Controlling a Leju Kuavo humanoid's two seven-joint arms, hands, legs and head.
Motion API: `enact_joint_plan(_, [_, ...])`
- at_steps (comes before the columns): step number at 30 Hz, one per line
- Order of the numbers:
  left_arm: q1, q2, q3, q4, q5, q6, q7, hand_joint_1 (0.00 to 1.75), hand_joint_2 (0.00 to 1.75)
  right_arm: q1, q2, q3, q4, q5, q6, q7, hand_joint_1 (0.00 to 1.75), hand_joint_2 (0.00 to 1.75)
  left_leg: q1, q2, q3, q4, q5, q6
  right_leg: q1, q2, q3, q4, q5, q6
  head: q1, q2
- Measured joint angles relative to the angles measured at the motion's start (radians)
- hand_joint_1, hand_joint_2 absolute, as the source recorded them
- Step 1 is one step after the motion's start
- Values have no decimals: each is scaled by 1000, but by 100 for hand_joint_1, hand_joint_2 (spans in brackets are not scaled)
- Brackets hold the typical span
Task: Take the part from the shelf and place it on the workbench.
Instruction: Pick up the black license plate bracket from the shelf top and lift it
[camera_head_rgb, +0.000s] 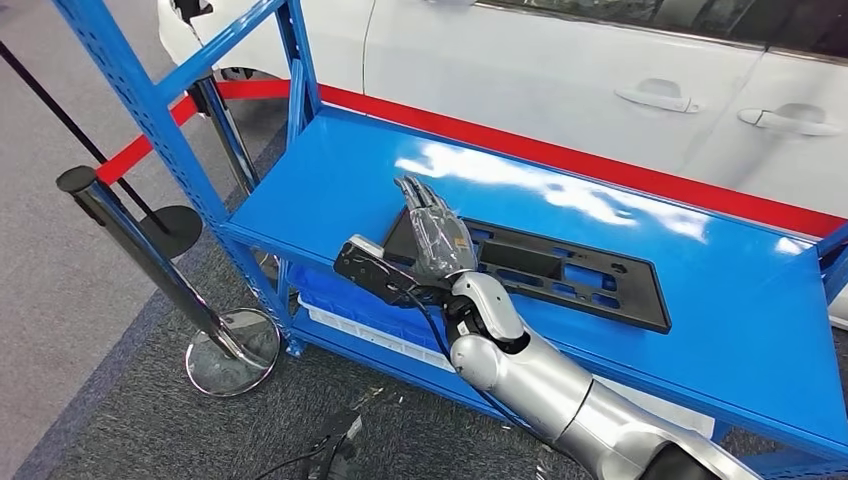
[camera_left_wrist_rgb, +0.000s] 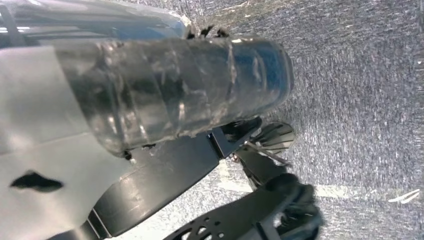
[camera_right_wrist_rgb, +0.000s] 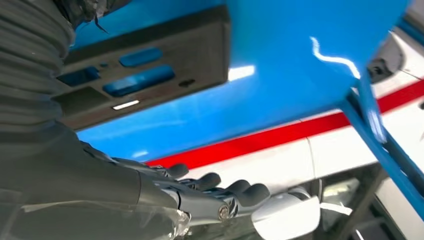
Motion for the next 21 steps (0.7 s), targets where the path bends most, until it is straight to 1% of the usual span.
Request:
enact_joint_plan(1, [0, 0, 0, 0, 0, 0, 0, 0, 0, 0, 0, 3, 9, 0, 0, 0, 0, 175, -1, 0, 1, 0, 0, 1, 0, 0, -8, 9, 7, -1, 0, 0])
enact_joint_plan(2, [0, 0, 0, 0, 0, 0, 1, 0, 0, 0, 1, 4, 15, 0, 0, 0, 0, 175, -1, -1, 1, 0, -1, 1, 0, 0, -9, 5, 15, -2, 0, 0])
enact_joint_plan(4, [0, 0, 0, 0, 0, 0, 1, 0, 0, -1, 1, 5, 17, 0, 0, 1, 0, 175, -1, -1, 2, 0, -1, 1, 0, 0, -5, -7, 25, -3, 0, 0])
enact_joint_plan(5, [0, 0, 0, 0, 0, 0, 1, 0, 0, -1, 1, 6, 19, 1, 0, 1, 0, 175, -1, -2, 2, 0, -1, 1, 0, 0, 2, -24, 36, -4, 0, 0])
enact_joint_plan(6, [0, 0, 0, 0, 0, 0, 1, 0, 0, -2, 1, 8, 22, 1, 0, 1, 0, 175, -1, -2, 4, 0, -2, 0, 1, 0, 14, -52, 53, -6, 0, 0])
enact_joint_plan(7, [-1, -1, -1, 0, -1, 0, 1, 0, 0, -7, 4, 11, 32, -2, 5, 0, 0, 175, -3, -2, 4, 0, -3, -4, 4, 0, 43, -119, 81, -11, 0, 0])
enact_joint_plan(8, [-2, -2, -2, 0, -3, -2, 2, 0, 0, -12, 8, 15, 48, -4, 14, 1, 0, 175, -3, -2, 5, -2, -2, -10, 8, 2, 72, -187, 109, -17, -1, 0])
enact_joint_plan(10, [-4, -4, -6, 0, -9, -5, 5, 0, 0, -24, 18, 25, 86, 13, 29, 9, 0, 175, -5, -1, 4, -2, -6, -27, 11, 3, 118, -292, 145, -31, -1, 0])
enact_joint_plan(11, [-5, -4, -8, 0, -13, -7, 7, 0, 0, -28, 21, 28, 102, 33, 31, 17, 0, 175, -4, 0, -1, 9, -16, -34, 9, 4, 121, -298, 148, -36, -3, 0])
enact_joint_plan(12, [-6, -4, -8, 0, -16, -9, 9, 0, 0, -34, 24, 32, 116, 58, 30, 25, 0, 175, -3, 1, -14, 39, -36, -39, 6, 3, 124, -303, 151, -41, -5, 0])
enact_joint_plan(13, [-6, -4, -9, 0, -19, -11, 10, 0, 0, -40, 26, 36, 132, 82, 29, 34, 0, 175, -2, 2, -36, 89, -65, -43, 5, 3, 126, -304, 152, -43, -6, 0])
enact_joint_plan(14, [-7, -4, -9, 0, -21, -14, 12, 0, 0, -44, 27, 40, 147, 102, 31, 41, 0, 175, -2, 3, -64, 151, -94, -46, 5, 2, 126, -304, 151, -45, -8, 0])
enact_joint_plan(15, [-7, -4, -9, 0, -22, -16, 14, 0, 0, -45, 27, 43, 163, 118, 34, 50, 0, 175, -2, 3, -92, 210, -115, -49, 6, 2, 126, -304, 151, -46, -8, 0])
enact_joint_plan(16, [-6, -4, -10, 0, -23, -18, 15, 0, 0, -45, 27, 46, 179, 132, 39, 57, 0, 175, -1, 3, -110, 245, -120, -50, 7, 1, 126, -302, 150, -47, -8, 0])
enact_joint_plan(17, [-5, -4, -10, 0, -24, -18, 16, 0, 0, -45, 26, 49, 194, 140, 45, 64, 0, 175, -1, 3, -111, 246, -107, -51, 7, 2, 126, -301, 149, -47, -8, 0])
enact_joint_plan(18, [-5, -4, -10, 0, -25, -18, 17, 0, 0, -45, 26, 50, 208, 146, 50, 69, 0, 175, -1, 3, -94, 210, -79, -50, 7, 3, 126, -298, 148, -48, -8, 0])
enact_joint_plan(19, [-5, -3, -10, 0, -26, -18, 17, 0, 0, -46, 25, 51, 220, 148, 56, 72, 0, 175, -1, 3, -65, 148, -43, -47, 7, 4, 126, -295, 145, -47, -8, 0])
enact_joint_plan(20, [-6, -3, -10, 0, -27, -18, 17, 0, 0, -46, 25, 51, 229, 149, 63, 74, 0, 175, -1, 3, -36, 88, -20, -44, 7, 5, 126, -293, 143, -45, -8, 0])
enact_joint_plan(21, [-7, -2, -10, 0, -28, -18, 18, 0, 0, -47, 24, 51, 237, 147, 69, 74, 0, 175, -3, 2, -12, 39, -6, -41, 8, 6, 124, -291, 141, -43, -8, 0])
